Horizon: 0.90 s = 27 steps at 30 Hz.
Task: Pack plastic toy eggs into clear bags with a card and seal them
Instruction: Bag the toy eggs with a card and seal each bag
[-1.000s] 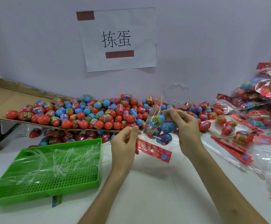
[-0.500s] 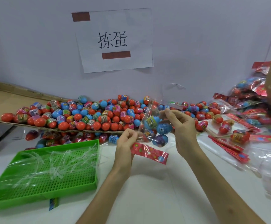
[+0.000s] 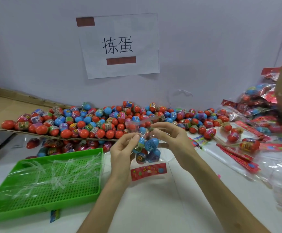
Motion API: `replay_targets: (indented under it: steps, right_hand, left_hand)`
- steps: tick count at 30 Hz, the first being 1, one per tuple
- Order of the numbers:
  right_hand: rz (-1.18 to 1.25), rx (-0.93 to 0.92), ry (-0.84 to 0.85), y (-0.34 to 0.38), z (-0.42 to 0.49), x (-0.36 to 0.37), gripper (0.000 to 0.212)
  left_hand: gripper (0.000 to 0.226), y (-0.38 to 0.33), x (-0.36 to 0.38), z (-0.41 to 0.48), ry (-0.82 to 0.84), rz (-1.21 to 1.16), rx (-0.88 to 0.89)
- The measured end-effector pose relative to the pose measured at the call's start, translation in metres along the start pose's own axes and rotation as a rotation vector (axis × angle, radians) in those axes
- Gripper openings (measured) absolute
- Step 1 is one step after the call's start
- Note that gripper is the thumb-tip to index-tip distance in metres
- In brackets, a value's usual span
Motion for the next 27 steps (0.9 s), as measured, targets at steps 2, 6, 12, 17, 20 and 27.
replay_targets:
  steps: [2,6,12,17,20,27]
  right_hand:
    - [-0.011,0.010,-0.039,-0.002,0.000,-0.002,0.010]
    - [-0.010,0.020,-0.106,-0.003,-0.002,-0.003,0.010]
    - [-0.018,0.023,-0.136,-0.003,-0.003,-0.002,0.015]
    - [-0.038,0.027,-0.170,-0.004,-0.003,0.001,0.012]
    - [-0.039,0.043,-0.178,-0.008,-0.003,-0.002,0.010]
    - [-0.516,-0.430,-0.408,0.006,-0.013,0.000,0.029]
  left_hand:
    - [0.013,-0.003,0.000,-0.001,-0.041,-0.032,-0.005]
    - [0.031,-0.007,0.003,-0.003,-0.106,-0.076,-0.020]
    - [0.020,-0.010,-0.005,-0.002,-0.237,0.014,0.097]
    - [0.026,-0.009,-0.005,-0.003,-0.275,0.082,0.181]
    - [0.026,-0.008,-0.004,-0.003,-0.248,0.086,0.185]
    - [0.022,-0.006,0.001,-0.007,-0.224,0.145,0.186]
Point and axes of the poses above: each hand's wrist, its own z-axis towards the middle knuckle, its own x-axis out of the palm, y = z × x, the point moved 4 cm from there along z, towards the middle knuckle, and after that the axes turned 3 degrees about -z, right-handed, at the moved point
